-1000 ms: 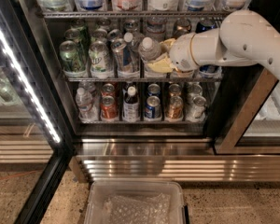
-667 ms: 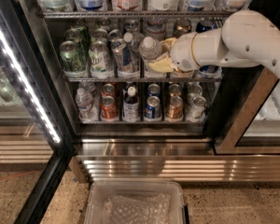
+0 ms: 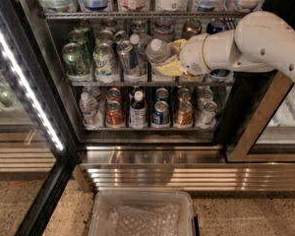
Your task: Pick water bottle from middle shelf of fridge
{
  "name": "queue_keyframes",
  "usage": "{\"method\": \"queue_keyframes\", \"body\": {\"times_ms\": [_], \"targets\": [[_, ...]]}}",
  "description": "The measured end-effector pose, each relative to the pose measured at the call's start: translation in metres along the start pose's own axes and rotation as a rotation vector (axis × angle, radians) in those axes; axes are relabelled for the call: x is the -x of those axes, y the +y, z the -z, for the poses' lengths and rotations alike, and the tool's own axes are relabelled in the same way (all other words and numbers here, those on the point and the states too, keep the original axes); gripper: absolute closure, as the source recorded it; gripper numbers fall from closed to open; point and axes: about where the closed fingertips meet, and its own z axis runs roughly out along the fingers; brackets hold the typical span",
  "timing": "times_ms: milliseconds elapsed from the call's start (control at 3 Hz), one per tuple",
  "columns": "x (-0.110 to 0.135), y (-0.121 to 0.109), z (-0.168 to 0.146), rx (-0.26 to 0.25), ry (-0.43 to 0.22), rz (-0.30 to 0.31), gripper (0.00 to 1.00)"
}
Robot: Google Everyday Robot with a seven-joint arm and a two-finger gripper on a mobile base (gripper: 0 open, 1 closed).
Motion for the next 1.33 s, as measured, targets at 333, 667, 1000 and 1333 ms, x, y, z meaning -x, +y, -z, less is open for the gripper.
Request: {"method": "queue_keyframes", "body": {"times_ms": [333,667,1000,1333], "targets": [[0.001,0.001,0.002,-0.011,-0.005,0.006,1.0],[0.007,0.004,0.006,-0.024,-0.018,0.016,1.0],[0.026,0.007,0.034,-0.072,-0.07,0.044,1.0],[0.024,0.005,0.057,-0.105,-0.086,0.055,1.0]]}}
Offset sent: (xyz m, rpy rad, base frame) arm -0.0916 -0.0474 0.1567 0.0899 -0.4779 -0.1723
